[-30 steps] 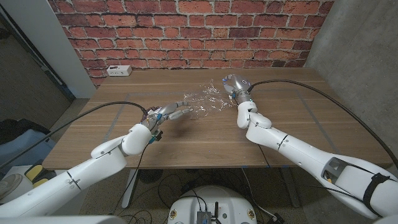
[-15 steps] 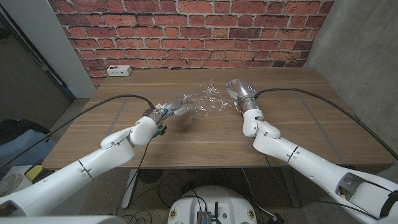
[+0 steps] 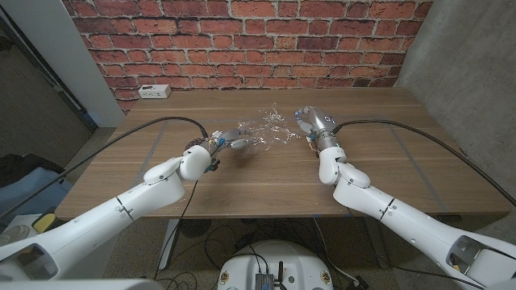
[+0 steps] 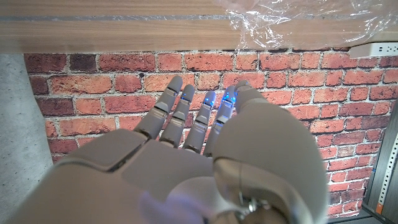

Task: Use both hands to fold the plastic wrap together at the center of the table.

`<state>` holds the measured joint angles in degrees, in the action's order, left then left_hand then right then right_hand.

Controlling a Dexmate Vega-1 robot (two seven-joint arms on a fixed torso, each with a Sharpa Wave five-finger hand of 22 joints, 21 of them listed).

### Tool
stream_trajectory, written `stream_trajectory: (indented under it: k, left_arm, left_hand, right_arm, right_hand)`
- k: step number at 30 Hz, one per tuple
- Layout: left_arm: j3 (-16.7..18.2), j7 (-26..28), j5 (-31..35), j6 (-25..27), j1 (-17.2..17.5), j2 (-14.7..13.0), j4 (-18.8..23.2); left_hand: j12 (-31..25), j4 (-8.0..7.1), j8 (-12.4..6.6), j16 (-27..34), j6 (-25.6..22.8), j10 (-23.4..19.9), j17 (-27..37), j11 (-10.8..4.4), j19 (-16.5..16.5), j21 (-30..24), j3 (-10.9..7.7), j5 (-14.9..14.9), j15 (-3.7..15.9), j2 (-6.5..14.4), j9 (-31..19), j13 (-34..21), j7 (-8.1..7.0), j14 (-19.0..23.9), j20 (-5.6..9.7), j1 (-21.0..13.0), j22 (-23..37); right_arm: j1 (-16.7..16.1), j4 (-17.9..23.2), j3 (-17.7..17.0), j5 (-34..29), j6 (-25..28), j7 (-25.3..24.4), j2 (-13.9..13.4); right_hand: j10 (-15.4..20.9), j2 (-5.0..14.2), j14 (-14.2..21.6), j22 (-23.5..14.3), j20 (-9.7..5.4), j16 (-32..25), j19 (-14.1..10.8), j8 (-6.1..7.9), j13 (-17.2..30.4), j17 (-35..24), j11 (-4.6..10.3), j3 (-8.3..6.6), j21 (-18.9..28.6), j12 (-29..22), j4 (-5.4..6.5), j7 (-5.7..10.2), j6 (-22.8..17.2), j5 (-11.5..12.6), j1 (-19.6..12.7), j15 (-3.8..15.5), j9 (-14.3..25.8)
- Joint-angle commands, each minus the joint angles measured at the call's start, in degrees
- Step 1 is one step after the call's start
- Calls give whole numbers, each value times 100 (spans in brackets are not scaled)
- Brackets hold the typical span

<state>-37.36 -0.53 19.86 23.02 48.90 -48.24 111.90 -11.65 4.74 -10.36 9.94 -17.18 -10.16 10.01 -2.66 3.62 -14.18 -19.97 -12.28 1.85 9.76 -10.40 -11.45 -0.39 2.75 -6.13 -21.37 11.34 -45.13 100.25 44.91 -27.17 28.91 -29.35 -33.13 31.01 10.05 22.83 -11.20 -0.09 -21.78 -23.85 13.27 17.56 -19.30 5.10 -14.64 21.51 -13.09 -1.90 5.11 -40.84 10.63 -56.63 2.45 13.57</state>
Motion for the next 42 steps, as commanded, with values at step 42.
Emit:
stream_trajectory:
  k: [42]
  left_arm:
    - [-808,-746,506,994,-605,127,0]
  left_hand:
    - [-53,-125,-32,57,-12,-93,7,-3,59,30,-24,109,54,-128,2,-8,-14,69,-39,286,23]
  right_arm:
    - [172,-92,239,-364,1114,986,266]
  right_hand:
    - [-297,-17,-144,-8,56,21,121,-173,14,-86,-45,120,9,42,-23,26,446,8,348,764,-52]
